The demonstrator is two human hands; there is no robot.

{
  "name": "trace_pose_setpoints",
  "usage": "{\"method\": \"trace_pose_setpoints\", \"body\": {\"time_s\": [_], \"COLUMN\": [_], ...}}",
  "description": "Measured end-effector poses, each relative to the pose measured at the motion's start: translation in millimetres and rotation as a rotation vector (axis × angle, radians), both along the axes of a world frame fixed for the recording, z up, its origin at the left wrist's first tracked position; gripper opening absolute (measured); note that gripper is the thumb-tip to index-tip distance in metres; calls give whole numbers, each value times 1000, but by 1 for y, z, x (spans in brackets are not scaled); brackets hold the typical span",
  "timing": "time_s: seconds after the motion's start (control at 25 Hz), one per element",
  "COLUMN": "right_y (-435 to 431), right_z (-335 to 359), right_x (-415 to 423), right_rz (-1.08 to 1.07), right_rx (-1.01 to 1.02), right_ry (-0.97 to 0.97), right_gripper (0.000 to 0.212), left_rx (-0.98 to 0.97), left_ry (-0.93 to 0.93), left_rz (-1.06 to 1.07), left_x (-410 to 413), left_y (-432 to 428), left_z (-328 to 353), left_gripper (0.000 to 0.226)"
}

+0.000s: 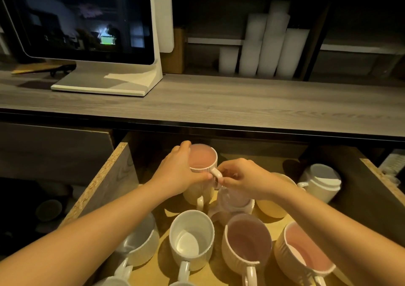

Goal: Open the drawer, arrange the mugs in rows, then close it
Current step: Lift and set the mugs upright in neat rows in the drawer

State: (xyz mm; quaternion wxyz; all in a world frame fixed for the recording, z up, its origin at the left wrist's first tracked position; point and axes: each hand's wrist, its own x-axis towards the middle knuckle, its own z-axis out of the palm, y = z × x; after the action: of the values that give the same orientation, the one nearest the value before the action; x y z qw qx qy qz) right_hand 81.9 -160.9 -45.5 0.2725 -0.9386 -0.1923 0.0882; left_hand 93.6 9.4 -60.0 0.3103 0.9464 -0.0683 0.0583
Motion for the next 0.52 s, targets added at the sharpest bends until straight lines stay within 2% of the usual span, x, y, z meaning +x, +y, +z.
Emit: {"method": "trace_pose_setpoints", "body": {"time_s": [0.32,0.44,0.52], "right_y": [-11,-5,7], "right_z": [7,14,20], "right_x": [-4,-6,-6], "right_rz": [-56,-53,-46], "right_rx": [-40,125,260], "right_ry": [-23,15,61], "right_gripper": [29,44,51], "left_rx": [-89,-136,-88], "left_ry": [-142,-128,-100], "left_rz": [-66,-127,-187], "left_x": [-11,-18,-25], "left_y": [13,32,47], "left_z": [7,21,30], "left_gripper": [85,85,89]}}
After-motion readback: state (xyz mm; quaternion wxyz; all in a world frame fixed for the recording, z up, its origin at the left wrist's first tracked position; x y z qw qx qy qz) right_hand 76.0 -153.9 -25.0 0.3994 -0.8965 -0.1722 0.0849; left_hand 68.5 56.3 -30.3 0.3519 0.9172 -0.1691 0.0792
